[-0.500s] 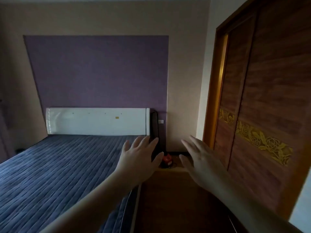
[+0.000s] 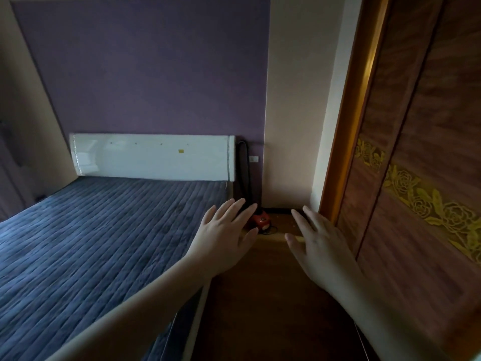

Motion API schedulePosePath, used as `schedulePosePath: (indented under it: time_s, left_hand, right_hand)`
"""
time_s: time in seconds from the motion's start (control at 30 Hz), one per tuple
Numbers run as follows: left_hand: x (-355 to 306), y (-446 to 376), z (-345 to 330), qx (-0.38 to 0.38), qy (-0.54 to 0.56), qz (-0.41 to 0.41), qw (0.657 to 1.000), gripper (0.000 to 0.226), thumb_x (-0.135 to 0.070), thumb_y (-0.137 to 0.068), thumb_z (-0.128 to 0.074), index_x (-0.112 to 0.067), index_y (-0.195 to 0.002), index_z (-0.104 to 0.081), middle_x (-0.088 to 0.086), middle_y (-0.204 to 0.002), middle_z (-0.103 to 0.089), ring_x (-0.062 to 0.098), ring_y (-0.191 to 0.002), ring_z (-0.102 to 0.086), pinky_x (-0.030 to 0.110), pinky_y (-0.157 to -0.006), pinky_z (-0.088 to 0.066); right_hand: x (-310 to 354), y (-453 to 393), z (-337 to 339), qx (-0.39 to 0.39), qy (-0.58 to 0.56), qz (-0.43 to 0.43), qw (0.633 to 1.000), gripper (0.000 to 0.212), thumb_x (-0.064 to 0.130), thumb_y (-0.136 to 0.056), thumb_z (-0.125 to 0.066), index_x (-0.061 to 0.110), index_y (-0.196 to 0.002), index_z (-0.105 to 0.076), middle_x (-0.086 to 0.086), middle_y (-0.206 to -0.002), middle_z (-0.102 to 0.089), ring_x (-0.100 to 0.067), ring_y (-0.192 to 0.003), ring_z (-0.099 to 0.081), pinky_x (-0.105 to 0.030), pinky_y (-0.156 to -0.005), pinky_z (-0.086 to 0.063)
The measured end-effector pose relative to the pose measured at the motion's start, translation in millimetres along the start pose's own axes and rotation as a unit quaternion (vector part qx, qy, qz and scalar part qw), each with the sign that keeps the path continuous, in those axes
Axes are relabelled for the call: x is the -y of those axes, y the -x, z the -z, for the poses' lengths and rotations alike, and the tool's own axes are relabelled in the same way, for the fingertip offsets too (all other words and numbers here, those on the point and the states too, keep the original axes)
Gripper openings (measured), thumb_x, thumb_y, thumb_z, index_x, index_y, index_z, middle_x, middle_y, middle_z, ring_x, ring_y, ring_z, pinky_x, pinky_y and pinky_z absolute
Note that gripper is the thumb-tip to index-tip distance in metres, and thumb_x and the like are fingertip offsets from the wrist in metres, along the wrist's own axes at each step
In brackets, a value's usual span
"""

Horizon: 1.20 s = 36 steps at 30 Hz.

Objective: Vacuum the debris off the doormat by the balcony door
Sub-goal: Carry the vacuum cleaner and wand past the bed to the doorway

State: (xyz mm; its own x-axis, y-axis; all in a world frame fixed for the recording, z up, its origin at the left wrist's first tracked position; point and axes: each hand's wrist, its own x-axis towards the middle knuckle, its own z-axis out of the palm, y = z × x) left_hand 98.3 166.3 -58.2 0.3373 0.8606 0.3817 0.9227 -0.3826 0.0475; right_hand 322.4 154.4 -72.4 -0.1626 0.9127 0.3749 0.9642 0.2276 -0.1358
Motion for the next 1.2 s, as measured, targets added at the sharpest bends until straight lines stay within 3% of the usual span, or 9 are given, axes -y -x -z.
schedulePosePath:
  time_s: [0.17, 0.3, 0.47, 0.77, 0.9, 1.0, 1.2]
  left_hand:
    - [25, -33, -43, 0.043, -0.042, 0.035, 0.998, 0.066, -0.064, -0.094, -0.011, -0.036, -0.154, -0.008, -0.004, -0.163, -0.006, 0.014, -0.15, 0.003, 0.05, -0.121, -0.008]
    - [54, -61, -77, 0.086, -0.036, 0.059, 0.994, 0.07, -0.069, -0.092, -0.012, -0.038, -0.154, 0.0, -0.004, -0.164, -0.001, 0.018, -0.15, 0.006, 0.054, -0.12, -0.006]
    - [107, -101, -109, 0.077, -0.023, 0.068, 0.994, 0.074, -0.072, -0.09, -0.012, -0.038, -0.154, 0.002, -0.005, -0.164, -0.002, 0.019, -0.151, 0.002, 0.055, -0.119, -0.011]
    - [206, -155, -140, 0.04, 0.006, 0.015, 0.999, 0.069, -0.066, -0.093, -0.017, -0.032, -0.154, -0.015, -0.003, -0.16, -0.021, 0.018, -0.148, -0.017, 0.048, -0.117, -0.026]
    - [234, -184, -164, 0.043, 0.051, 0.002, 0.998, 0.069, -0.066, -0.093, -0.02, -0.033, -0.153, -0.015, -0.005, -0.159, -0.024, 0.013, -0.146, -0.023, 0.042, -0.115, -0.031]
    - [251, -209, -190, 0.059, 0.062, 0.01, 0.996, 0.071, -0.067, -0.092, -0.017, -0.033, -0.154, -0.015, -0.005, -0.159, -0.025, 0.014, -0.146, -0.022, 0.041, -0.115, -0.029]
    - [266, -270, -257, 0.104, 0.059, 0.01, 0.993, 0.072, -0.068, -0.091, -0.014, -0.034, -0.154, -0.015, -0.005, -0.161, -0.019, 0.015, -0.149, -0.014, 0.042, -0.119, -0.02]
  right_hand:
    - [-3, -40, -29, 0.013, -0.034, 0.004, 0.999, 0.073, 0.065, -0.09, -0.008, 0.029, -0.153, -0.019, 0.001, -0.16, -0.018, -0.017, -0.146, -0.02, -0.034, -0.116, -0.02]
    - [8, -84, -68, 0.055, -0.055, -0.004, 0.997, 0.062, 0.058, -0.097, -0.023, 0.033, -0.153, -0.01, 0.003, -0.161, -0.009, -0.015, -0.148, -0.011, -0.035, -0.118, -0.013]
    - [28, -145, -125, 0.083, -0.048, 0.0, 0.995, 0.065, 0.062, -0.096, -0.02, 0.034, -0.153, -0.008, 0.002, -0.162, -0.009, -0.018, -0.148, -0.012, -0.039, -0.118, -0.014]
    - [37, -235, -187, 0.088, -0.016, 0.009, 0.996, 0.062, 0.058, -0.098, -0.02, 0.032, -0.153, -0.008, 0.002, -0.162, -0.006, -0.017, -0.148, -0.009, -0.035, -0.118, -0.011]
    - [33, -264, -210, 0.082, -0.004, -0.009, 0.997, 0.063, 0.056, -0.096, -0.021, 0.027, -0.152, -0.021, -0.002, -0.16, -0.018, -0.02, -0.146, -0.02, -0.036, -0.116, -0.021]
    - [23, -288, -230, 0.088, -0.002, -0.01, 0.996, 0.062, 0.056, -0.096, -0.025, 0.024, -0.15, -0.031, -0.004, -0.157, -0.027, -0.022, -0.142, -0.029, -0.04, -0.114, -0.028]
    - [-21, -339, -282, 0.112, 0.004, -0.017, 0.994, 0.063, 0.057, -0.096, -0.023, 0.024, -0.149, -0.033, -0.003, -0.156, -0.03, -0.023, -0.141, -0.033, -0.04, -0.114, -0.03]
